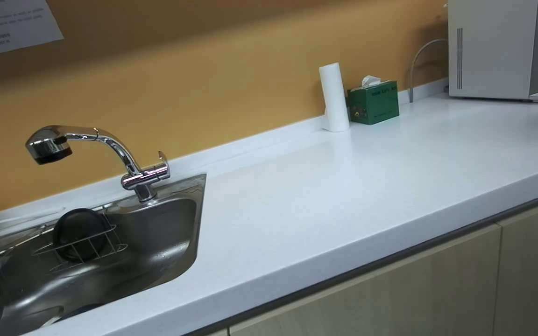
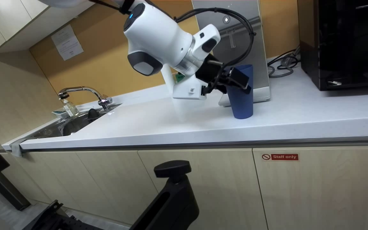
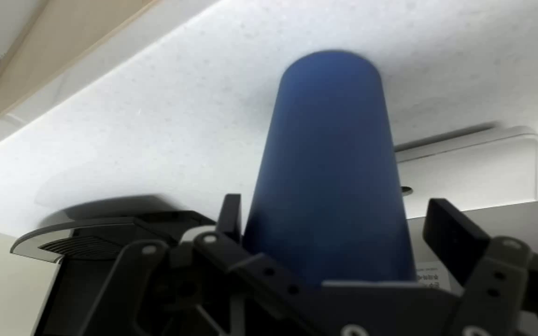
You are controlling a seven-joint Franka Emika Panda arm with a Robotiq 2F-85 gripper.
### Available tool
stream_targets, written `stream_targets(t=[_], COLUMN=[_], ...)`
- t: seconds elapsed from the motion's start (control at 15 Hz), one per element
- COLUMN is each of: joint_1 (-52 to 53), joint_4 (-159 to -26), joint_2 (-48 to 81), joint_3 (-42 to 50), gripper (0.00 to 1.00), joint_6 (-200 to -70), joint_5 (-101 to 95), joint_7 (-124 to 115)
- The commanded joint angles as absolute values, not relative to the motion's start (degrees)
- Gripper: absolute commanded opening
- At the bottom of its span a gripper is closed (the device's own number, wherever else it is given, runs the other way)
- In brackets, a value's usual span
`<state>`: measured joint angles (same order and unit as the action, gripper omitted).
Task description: Pick up the blue cup and place it in front of the coffee maker
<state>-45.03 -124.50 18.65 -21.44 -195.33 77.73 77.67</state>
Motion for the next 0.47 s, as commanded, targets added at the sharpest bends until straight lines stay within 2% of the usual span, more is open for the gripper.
stream_targets(t=[0.0, 0.07, 0.13, 0.2, 0.4], joint_1=[-33.7, -32.1, -38.6, -26.7, -19.7], joint_4=[-128.8, -129.6, -129.0, -132.3, -136.1], joint_2=[15.1, 14.8, 15.7, 14.0, 13.2], joint_3=[-11.1, -9.7, -17.7, -5.1, 1.6], gripper=[1.0, 1.0, 1.0, 1.0, 1.0], joint_6=[-194.8, -194.6, -197.7, -195.8, -197.1], joint_5=[70.8, 69.1, 74.0, 65.9, 59.0], joint_7=[66.3, 64.3, 70.0, 58.5, 48.9])
